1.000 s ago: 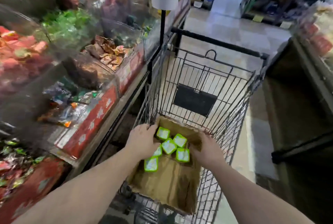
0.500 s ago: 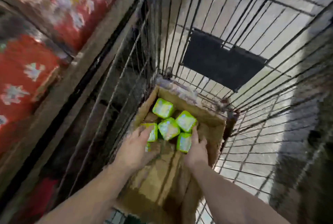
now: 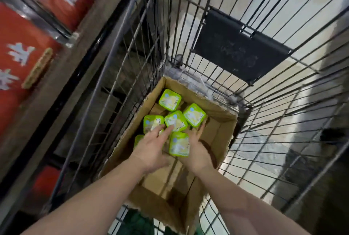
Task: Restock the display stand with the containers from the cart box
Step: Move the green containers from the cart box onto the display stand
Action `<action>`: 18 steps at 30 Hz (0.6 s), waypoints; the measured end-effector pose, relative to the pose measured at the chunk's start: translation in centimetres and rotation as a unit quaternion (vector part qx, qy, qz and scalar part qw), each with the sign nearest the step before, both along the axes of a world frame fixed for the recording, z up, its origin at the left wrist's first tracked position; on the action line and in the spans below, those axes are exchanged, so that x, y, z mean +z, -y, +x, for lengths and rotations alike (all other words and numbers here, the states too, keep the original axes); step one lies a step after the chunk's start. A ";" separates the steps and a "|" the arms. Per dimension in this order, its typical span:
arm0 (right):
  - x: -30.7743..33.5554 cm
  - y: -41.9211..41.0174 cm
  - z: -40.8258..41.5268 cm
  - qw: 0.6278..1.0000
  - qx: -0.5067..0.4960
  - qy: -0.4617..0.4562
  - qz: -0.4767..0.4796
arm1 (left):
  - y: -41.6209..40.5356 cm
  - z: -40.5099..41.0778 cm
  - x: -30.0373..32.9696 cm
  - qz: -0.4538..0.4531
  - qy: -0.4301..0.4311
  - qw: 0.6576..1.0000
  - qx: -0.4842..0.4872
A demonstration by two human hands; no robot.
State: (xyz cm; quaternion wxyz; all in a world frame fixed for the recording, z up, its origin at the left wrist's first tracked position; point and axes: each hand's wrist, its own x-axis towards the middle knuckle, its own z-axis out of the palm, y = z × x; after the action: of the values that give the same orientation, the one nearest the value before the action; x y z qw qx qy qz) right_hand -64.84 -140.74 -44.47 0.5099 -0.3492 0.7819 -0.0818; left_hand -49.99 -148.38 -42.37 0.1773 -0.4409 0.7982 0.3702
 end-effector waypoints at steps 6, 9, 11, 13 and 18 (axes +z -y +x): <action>1.2 1.4 1.7 0.989 0.134 0.011 -0.065 | 0.1 2.1 0.4 0.000 -0.045 0.995 0.092; -0.1 1.8 -0.5 0.995 0.087 0.048 -0.017 | 0.0 4.0 -0.1 0.018 -0.045 0.987 0.153; -1.5 2.5 -2.1 1.000 -0.025 -0.003 -0.010 | -0.4 5.0 -0.7 0.021 -0.057 0.981 0.185; -3.1 3.3 -3.4 0.993 -0.100 -0.062 -0.005 | -0.8 5.7 -1.3 0.026 -0.071 0.975 0.208; -7.1 4.6 -4.4 0.987 -0.133 -0.093 -0.011 | -1.2 6.5 -3.0 0.008 -0.091 0.976 0.197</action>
State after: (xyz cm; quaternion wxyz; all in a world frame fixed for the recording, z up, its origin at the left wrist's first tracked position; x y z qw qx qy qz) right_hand -69.21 -145.32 -51.54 0.4159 -0.2532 0.8645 -0.1246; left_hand -43.52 -147.22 -45.32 0.0311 -0.5525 0.7058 0.4423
